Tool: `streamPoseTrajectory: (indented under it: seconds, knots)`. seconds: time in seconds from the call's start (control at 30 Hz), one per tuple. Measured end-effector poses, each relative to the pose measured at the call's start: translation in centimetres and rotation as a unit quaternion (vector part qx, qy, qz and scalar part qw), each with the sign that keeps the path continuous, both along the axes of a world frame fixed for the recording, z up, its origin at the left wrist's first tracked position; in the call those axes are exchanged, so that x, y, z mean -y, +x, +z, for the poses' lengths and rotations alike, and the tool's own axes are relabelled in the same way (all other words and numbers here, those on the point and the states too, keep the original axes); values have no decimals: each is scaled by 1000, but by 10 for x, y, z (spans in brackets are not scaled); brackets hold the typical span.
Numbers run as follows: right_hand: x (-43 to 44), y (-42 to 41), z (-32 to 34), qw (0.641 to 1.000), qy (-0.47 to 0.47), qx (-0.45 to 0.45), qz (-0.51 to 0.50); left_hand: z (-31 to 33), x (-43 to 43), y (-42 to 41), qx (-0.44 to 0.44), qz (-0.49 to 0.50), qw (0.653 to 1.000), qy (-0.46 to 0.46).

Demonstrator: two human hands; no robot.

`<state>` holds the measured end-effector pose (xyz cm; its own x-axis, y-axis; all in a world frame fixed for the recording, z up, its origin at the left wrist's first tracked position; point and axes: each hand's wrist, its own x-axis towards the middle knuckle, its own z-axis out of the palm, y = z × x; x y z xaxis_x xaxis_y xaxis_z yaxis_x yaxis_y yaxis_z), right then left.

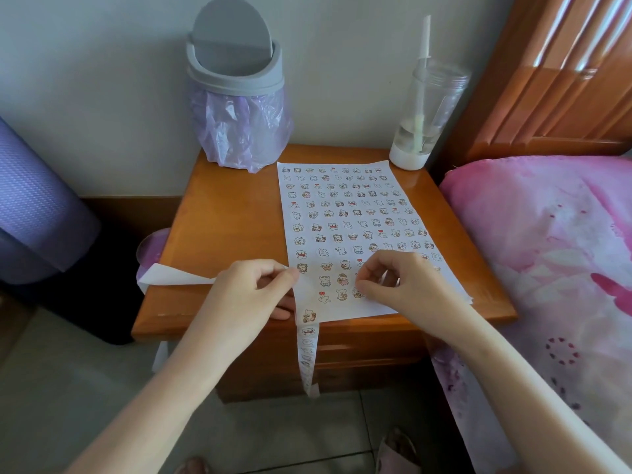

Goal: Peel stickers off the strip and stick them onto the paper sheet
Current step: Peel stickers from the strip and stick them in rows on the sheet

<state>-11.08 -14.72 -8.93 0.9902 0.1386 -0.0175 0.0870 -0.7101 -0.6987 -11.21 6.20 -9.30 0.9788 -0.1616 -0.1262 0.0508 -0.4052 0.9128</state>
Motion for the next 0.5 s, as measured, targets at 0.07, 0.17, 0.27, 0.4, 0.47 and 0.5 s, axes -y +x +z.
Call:
streamPoseTrajectory:
  seconds: [0.07,0.17,0.27,0.4,0.47,0.5]
  knots:
    - [0,0,-2,1000,4,2,-6,1,0,0,-2,0,1000,-1]
    - [2,1,-6,1000,10,-3,-23,1,0,0,-5,-2,1000,-1]
    - [3,2,-8,999,15,1,-39,1,0,0,-4,-2,1000,0]
    - [2,1,-7,999,23,-3,-40,1,0,0,-3,-3,1000,0]
    - [1,1,-7,999,13,-3,-37,1,0,0,-4,-3,1000,0]
    - [0,1,-7,999,2,-1,-36,1,0,0,-5,-2,1000,0]
